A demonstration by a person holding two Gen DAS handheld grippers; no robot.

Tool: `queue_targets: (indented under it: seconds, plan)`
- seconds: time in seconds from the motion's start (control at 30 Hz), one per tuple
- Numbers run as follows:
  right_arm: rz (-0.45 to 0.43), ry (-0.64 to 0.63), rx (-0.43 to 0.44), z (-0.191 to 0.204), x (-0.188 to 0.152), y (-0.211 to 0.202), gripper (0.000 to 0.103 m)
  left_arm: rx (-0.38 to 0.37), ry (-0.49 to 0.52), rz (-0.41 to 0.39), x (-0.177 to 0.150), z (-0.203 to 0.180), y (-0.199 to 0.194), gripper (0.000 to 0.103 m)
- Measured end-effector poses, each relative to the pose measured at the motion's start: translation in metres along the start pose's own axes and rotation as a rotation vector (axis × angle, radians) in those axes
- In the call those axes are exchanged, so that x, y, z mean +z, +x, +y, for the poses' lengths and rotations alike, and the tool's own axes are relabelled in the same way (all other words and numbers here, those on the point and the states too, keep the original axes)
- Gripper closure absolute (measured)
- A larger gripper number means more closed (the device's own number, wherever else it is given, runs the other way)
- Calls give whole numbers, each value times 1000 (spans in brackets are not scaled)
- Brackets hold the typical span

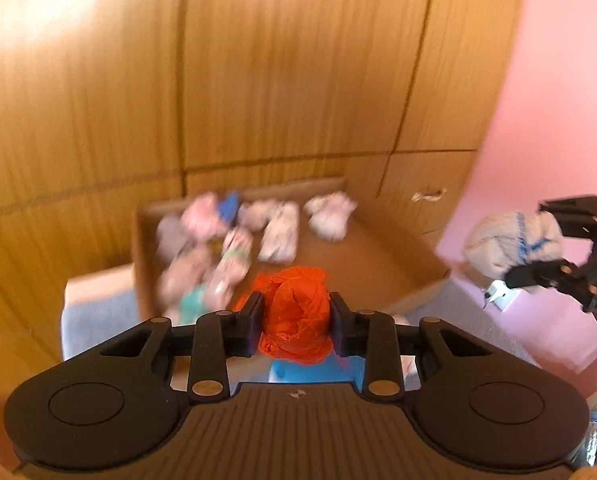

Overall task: Organize objects
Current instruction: 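Carry both bundles into the tray and lower them beside the others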

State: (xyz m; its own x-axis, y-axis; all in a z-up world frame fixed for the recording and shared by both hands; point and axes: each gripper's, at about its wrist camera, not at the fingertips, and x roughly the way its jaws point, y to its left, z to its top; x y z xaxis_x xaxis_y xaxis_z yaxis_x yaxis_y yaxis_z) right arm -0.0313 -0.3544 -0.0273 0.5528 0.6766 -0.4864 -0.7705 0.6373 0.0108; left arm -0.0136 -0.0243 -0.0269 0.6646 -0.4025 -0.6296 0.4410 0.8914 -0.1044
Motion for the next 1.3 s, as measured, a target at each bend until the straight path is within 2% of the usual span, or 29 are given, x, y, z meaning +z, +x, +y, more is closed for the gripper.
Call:
queue_targets:
  seconds: [0.23,0.37,0.67,0.97,1.13,1.3]
  plan:
    - [16,-49,-13,-28,32,24,66,-58,66,10,61,-17,26,63]
    - [46,-40,-16,-40,33,51,66,-48,83,39,74,-28,56,63]
    - [144,-43,-14,-50,11,110,65,-9,88,146,54,-34,125,63]
    - [227,-48,-26,-64,-9,147,65,19,134,251,31,-25,181,63]
    - [254,-58,-37,-77,-11,162,65,42,134,271,32,-18,200,63]
    - [270,-62,-50,-88,-11,180,65,72,98,255,38,-5,210,63]
